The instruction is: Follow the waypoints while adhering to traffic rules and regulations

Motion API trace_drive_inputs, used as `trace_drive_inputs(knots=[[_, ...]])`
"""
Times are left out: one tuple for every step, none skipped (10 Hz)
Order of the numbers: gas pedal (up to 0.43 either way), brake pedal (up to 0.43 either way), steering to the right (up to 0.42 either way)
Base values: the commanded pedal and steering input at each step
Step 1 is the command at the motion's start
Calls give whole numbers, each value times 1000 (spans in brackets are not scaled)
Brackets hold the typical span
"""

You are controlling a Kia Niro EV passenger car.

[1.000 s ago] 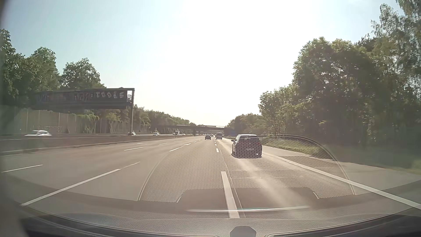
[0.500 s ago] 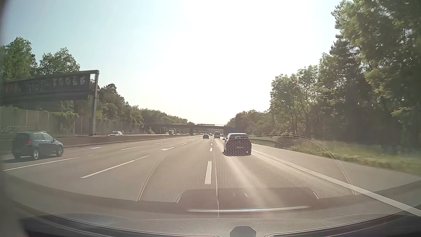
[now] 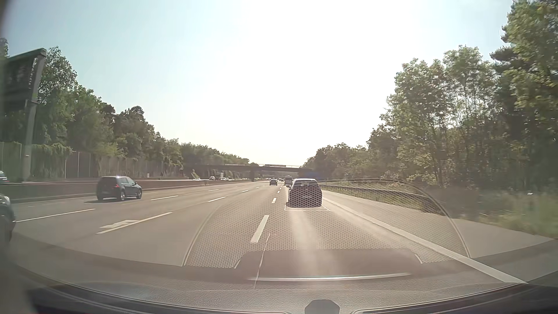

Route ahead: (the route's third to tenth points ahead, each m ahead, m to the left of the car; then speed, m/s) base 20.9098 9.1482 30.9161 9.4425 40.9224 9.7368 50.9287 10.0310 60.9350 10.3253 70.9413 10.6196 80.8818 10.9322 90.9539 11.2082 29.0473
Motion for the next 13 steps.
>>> trace_drive_inputs(knots=[[0,30,-3],[0,30,-3],[0,30,-3],[0,30,-3],[0,30,-3],[0,30,-3],[0,30,-3],[0,30,-3],[0,30,-2],[0,30,-2],[0,30,-2],[0,30,-2],[0,30,-1]])
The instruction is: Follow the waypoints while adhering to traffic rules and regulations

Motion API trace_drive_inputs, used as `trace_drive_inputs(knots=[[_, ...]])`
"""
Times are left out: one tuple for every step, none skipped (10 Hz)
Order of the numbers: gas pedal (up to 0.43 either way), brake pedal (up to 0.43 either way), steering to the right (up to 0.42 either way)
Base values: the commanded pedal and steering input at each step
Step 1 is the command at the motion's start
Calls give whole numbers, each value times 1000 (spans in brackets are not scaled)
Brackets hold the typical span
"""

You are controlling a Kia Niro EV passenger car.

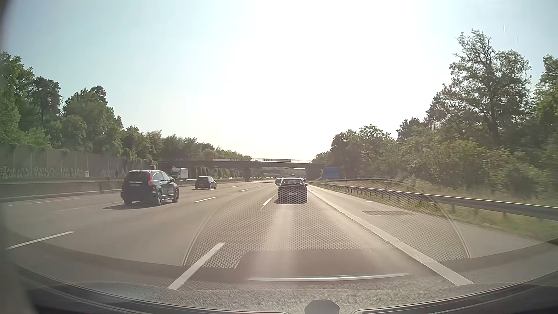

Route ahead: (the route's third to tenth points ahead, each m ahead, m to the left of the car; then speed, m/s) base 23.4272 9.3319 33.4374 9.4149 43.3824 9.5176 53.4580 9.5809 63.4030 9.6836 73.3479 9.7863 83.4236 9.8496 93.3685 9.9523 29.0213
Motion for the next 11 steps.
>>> trace_drive_inputs(knots=[[0,30,-2],[0,30,-1],[0,30,-1],[0,30,-1],[0,30,-1],[0,30,-1],[0,30,-2],[0,30,-2],[0,30,-2],[0,30,-2],[0,30,-2]])
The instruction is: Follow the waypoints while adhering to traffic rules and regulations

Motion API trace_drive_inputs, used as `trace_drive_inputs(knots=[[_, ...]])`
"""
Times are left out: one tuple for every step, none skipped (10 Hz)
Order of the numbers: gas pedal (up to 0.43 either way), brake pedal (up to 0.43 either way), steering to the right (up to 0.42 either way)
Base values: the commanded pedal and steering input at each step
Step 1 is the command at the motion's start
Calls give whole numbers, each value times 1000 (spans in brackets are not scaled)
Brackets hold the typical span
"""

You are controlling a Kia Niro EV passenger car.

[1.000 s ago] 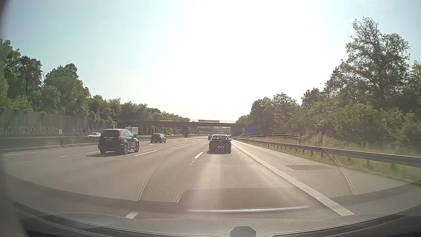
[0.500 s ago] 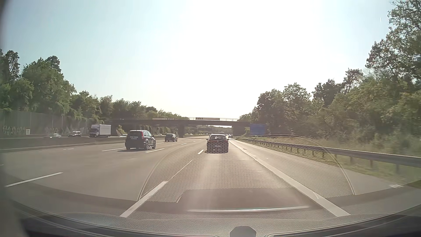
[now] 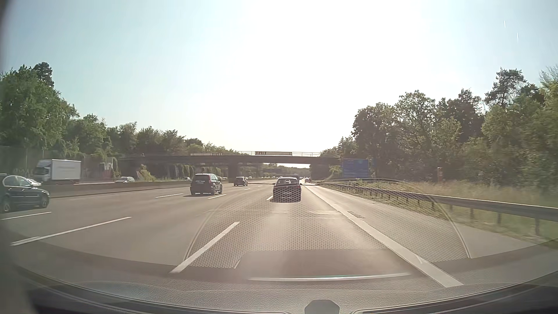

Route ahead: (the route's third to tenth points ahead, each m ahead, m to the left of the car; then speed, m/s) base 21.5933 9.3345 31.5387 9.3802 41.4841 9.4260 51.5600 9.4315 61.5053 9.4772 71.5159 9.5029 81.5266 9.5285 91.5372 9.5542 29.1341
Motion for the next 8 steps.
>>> trace_drive_inputs(knots=[[0,30,-2],[0,30,-2],[0,30,-2],[0,30,-2],[0,30,-1],[0,30,-1],[0,30,-1],[0,30,-1]])
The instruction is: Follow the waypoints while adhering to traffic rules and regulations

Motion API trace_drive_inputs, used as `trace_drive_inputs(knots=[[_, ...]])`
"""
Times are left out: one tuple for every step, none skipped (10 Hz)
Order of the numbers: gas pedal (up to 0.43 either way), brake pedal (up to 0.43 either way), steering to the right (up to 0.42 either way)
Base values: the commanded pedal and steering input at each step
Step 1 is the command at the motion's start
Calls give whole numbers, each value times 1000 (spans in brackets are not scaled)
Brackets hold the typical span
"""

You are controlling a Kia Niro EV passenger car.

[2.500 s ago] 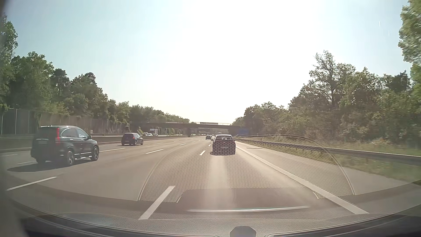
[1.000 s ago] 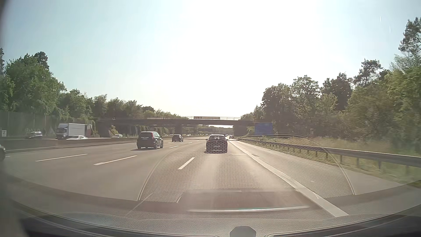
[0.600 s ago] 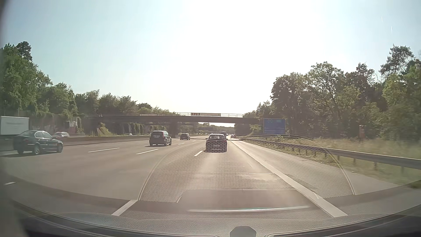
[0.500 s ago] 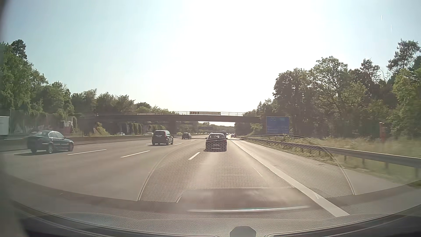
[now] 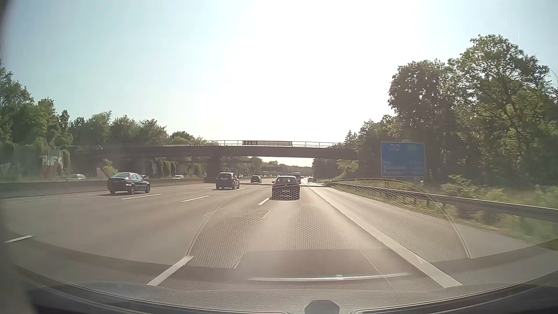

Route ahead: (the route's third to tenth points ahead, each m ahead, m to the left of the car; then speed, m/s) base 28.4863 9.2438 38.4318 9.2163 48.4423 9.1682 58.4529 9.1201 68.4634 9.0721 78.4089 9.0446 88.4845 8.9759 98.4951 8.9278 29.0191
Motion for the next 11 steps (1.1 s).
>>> trace_drive_inputs(knots=[[0,30,-1],[0,30,-1],[0,30,0],[0,30,1],[0,30,0],[0,30,0],[0,30,0],[0,30,0],[0,30,0],[0,30,-1],[0,30,-1]])
